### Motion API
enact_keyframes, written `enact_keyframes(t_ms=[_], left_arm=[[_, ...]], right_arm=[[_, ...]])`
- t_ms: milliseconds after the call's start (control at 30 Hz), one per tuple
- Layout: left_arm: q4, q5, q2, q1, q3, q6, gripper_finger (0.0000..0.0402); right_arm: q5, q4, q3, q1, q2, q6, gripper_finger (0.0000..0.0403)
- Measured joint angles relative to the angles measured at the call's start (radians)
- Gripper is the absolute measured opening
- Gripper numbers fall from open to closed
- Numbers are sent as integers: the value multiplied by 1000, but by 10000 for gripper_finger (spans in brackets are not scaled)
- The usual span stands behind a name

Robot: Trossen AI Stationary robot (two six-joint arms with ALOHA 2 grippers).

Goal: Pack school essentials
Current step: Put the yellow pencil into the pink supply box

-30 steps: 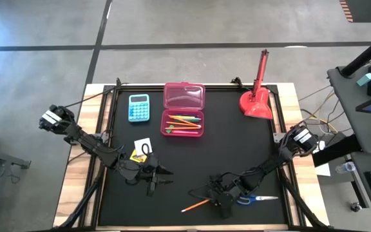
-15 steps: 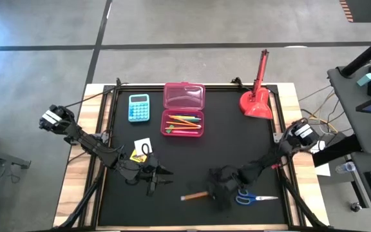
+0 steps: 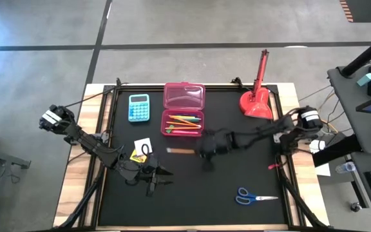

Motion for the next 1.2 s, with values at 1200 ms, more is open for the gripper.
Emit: enact_keyframes(t_ms=[1200], left_arm=[[-45,0,0,1,0,-5,164]], right_arm=[[-27,148,37,-311,164,-9,13]])
